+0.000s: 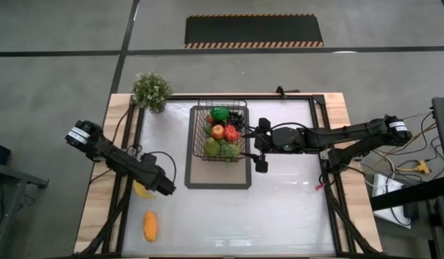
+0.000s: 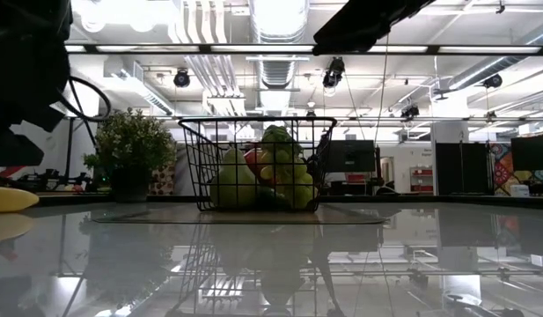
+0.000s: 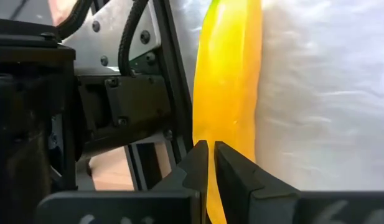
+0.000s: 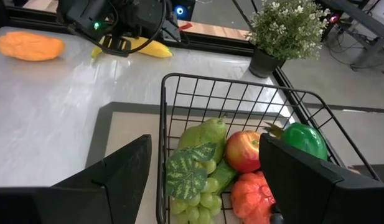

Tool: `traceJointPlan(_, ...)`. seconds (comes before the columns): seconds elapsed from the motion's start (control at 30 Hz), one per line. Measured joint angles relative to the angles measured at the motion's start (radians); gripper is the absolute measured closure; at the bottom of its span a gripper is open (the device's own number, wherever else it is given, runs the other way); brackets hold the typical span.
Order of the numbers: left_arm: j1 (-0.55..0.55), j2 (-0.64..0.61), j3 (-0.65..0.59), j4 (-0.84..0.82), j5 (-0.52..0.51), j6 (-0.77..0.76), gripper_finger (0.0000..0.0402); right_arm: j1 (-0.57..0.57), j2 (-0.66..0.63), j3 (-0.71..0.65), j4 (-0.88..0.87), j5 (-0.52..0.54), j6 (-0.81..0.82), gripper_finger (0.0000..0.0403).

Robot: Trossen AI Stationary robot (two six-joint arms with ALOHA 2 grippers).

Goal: Build produce basket
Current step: Put the banana into the black wire basket

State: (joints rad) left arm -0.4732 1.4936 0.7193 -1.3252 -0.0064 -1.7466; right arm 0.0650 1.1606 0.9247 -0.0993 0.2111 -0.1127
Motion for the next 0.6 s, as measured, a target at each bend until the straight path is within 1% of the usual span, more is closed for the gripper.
traceJointPlan(0.13,0.000,0.051,0.010,0.000,0.001,0.007,0.0387,0.000,0.000,-0.005,0.000,0.000,-0.001,0.0124)
traceJointPlan(0.27,0.002,0.083,0.045,0.015,-0.004,0.031,0.0387,0.000,0.000,-0.009,-0.001,0.000,-0.002,0.0124)
traceJointPlan(0.4,0.002,0.077,0.097,0.070,0.005,0.049,0.0387,0.000,0.000,-0.010,0.000,0.000,-0.002,0.0124)
traceJointPlan(0.53,0.003,0.059,0.137,0.050,-0.004,0.061,0.0387,0.000,0.000,-0.010,0.001,0.000,-0.003,0.0124)
traceJointPlan(0.6,0.002,0.052,0.142,0.009,-0.002,0.073,0.0387,0.000,0.000,-0.010,0.003,0.000,-0.007,0.0124)
